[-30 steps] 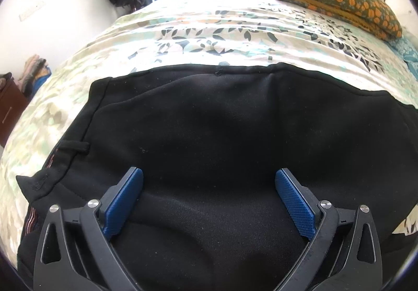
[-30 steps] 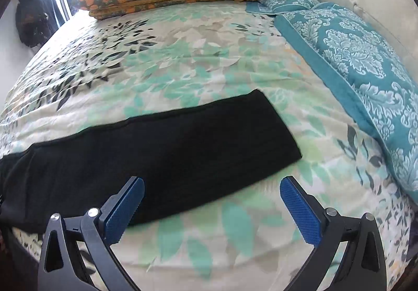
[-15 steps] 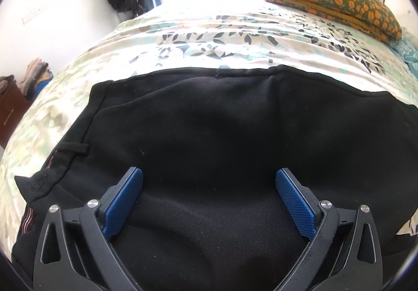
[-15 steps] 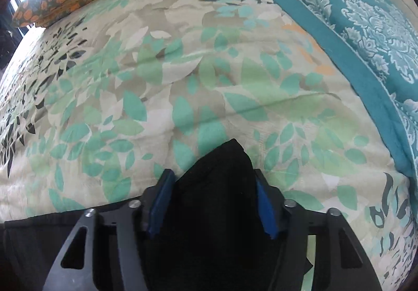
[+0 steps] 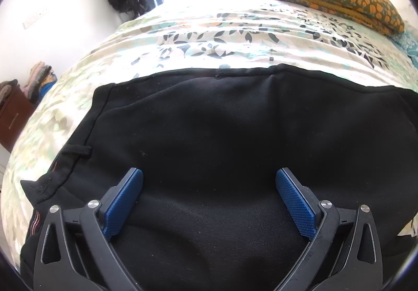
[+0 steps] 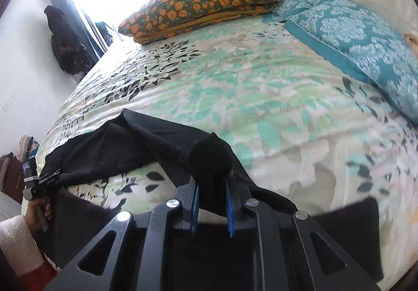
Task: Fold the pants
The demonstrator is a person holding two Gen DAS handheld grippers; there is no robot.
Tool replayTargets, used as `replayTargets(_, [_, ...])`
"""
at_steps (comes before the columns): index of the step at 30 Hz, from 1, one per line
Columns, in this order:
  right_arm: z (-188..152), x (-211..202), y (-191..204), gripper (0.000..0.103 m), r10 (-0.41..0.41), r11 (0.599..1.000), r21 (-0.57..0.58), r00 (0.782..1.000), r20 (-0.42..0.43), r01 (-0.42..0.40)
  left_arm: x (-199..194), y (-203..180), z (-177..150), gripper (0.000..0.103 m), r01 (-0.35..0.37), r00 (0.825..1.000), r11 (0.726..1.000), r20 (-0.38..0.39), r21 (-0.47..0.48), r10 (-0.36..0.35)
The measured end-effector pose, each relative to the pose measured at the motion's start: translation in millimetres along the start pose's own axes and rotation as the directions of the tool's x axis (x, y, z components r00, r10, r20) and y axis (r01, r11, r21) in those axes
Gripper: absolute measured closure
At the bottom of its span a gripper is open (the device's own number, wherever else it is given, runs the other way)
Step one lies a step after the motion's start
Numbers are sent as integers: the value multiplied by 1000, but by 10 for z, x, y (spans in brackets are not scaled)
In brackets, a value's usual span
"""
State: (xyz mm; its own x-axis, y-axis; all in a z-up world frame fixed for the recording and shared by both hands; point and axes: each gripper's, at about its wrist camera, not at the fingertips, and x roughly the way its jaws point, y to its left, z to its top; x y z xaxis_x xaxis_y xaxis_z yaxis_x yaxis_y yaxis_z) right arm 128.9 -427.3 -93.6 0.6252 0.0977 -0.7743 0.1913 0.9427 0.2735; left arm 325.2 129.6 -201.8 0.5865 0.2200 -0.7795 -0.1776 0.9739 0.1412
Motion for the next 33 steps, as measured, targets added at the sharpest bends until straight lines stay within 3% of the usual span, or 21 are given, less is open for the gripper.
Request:
replayTargets(3, [-429,-50,-4,86,-2,998,64,1000,-12,3,4,-1,3,1,-1,1000,1000,-2,1,1])
replayTargets(7, [-609,-9,47,86,-25,997,71,1000,-15,26,7,-1,2,1,0,1000,1000,-2,1,0])
replayTargets(10, [-556,-6,113,86,-46,999,27,999,3,46,4,-2,0,1,0,1000,1000,-1,1,0])
replayTargets(15, [-443,-91,85,86,-49,998,50,998,29,47,0,-4,-4,1,0,1000,1000,-5,1,0])
replayTargets(19, [-318,-398,-4,86,-23,997,70,997,80,17,0,11,74,1,16,996,1000,-89,5,-16])
replayTargets(22, [-322,-579,-103,86,-38,998,54,993,108,32,-43,49,241,2,86,975,996,-206,-9,-86])
replayTargets(24, [-413,-579,-227,86,-59,996,70,992,109,52,-91,91,387,2,149,963,984,-212,-95,-167])
replayTargets(26, [-507,-499,-398,86,-52,989,146,995,87,39,-69,98,563,2,216,940,954,-219,-208,-261])
replayTargets(29, [-505,-479,-464,86,-40,984,179,993,114,19,112,3,766,2,304,882,880,-242,-365,-405])
replayTargets(31, [-498,-476,-454,86,-40,985,169,992,120,19,297,-139,842,3,315,847,848,-278,-426,-454])
replayTargets(32, [-503,-473,-458,86,-36,985,170,992,120,15,372,-220,869,3,299,843,848,-296,-438,-450])
replayTargets(33, [-504,-477,-461,86,-34,986,168,992,122,13,411,-309,893,3,281,849,854,-302,-437,-433])
